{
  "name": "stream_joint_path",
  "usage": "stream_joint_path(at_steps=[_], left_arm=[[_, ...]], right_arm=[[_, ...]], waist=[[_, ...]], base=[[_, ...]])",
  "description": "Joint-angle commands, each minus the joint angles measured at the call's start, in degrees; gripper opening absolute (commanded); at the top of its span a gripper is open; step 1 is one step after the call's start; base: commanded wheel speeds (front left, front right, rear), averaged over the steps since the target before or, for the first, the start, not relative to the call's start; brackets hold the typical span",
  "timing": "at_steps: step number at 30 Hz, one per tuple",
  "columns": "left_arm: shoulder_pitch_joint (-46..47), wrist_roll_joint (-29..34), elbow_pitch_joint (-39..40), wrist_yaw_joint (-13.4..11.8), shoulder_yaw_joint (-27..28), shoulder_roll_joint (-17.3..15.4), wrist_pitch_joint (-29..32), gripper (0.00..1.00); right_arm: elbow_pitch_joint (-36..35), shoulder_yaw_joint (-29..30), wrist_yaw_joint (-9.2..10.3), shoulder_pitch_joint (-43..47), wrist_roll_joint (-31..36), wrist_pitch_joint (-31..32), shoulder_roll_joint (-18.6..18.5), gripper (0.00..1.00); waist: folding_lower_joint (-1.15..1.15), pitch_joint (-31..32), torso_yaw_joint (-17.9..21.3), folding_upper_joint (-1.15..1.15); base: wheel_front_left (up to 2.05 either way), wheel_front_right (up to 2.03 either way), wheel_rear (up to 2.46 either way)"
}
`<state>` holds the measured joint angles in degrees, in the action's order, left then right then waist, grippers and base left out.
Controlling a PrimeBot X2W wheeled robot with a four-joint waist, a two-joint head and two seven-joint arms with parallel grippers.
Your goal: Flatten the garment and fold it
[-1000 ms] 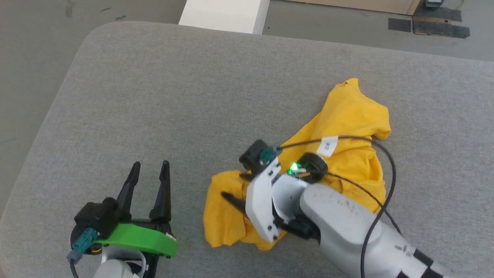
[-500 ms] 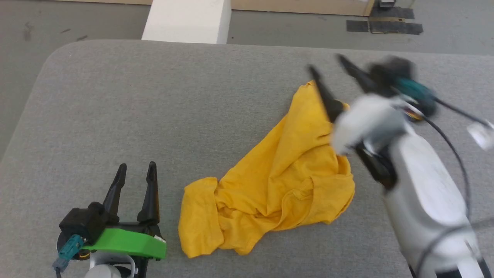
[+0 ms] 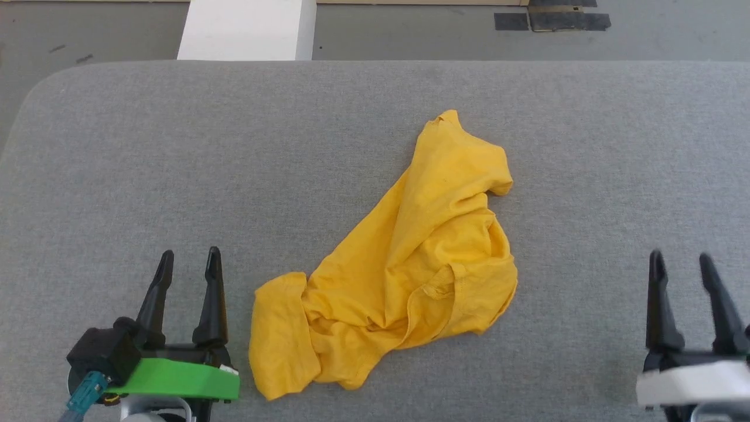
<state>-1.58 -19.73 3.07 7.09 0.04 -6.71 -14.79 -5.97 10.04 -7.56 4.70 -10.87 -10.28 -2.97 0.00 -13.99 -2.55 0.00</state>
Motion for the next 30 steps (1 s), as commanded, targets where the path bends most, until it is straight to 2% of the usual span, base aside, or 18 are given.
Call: stream_joint_path(at_steps=[1,6,10,14,16,20,23,30], left_arm=[[-1.2,0.1,0.0,0.4,0.2,-0.1,-0.2,1.00],[-1.7,1.9,-1.8,0.4,-0.6,-1.5,-0.2,1.00],[1.6,2.6,-2.8,0.4,-3.6,-5.0,1.8,1.00],[7.5,1.7,-3.0,0.4,-7.5,-9.3,10.9,1.00],[10.1,1.1,-3.7,0.4,-11.4,-12.1,17.7,1.00],[14.5,-4.5,-4.6,0.4,-18.0,-15.2,30.8,1.00],[16.0,-7.7,-4.9,0.4,-20.8,-16.7,39.6,1.00],[16.5,-12.4,-7.8,0.4,-24.4,-16.9,52.3,1.00]], right_arm=[[1.2,-0.3,0.08,1.1,-1.5,-1.3,0.1,1.00],[4.8,-1.8,0.08,2.6,-3.7,-3.6,0.1,1.00],[5.6,-1.1,0.08,1.5,-3.1,-4.2,0.1,1.00],[5.9,-0.5,0.08,0.7,-2.5,-4.4,0.1,1.00],[6.1,-0.6,0.08,0.5,-2.4,-4.4,0.1,1.00],[6.7,-1.5,0.08,0.2,-2.6,-4.4,0.1,1.00],[7.2,-1.9,0.08,0.0,-2.9,-4.5,0.1,1.00],[8.5,-2.5,0.08,-0.8,-3.2,-4.6,0.1,1.00]], waist=[[0.00,0.1,0.2,0.00],[0.00,0.4,0.8,0.00],[0.00,0.6,0.2,0.00],[0.00,0.2,-0.6,0.00],[0.00,0.0,-0.9,0.00],[0.00,-1.0,-1.3,0.00],[0.00,-1.8,-1.2,0.00],[0.00,-3.1,-0.8,0.00]], base=[[0.00,0.00,0.00],[0.00,0.00,0.00],[0.00,0.00,0.00],[0.00,0.00,0.00],[0.00,0.00,0.00],[0.00,0.00,0.00],[0.00,0.00,0.00],[0.00,0.00,0.00]])
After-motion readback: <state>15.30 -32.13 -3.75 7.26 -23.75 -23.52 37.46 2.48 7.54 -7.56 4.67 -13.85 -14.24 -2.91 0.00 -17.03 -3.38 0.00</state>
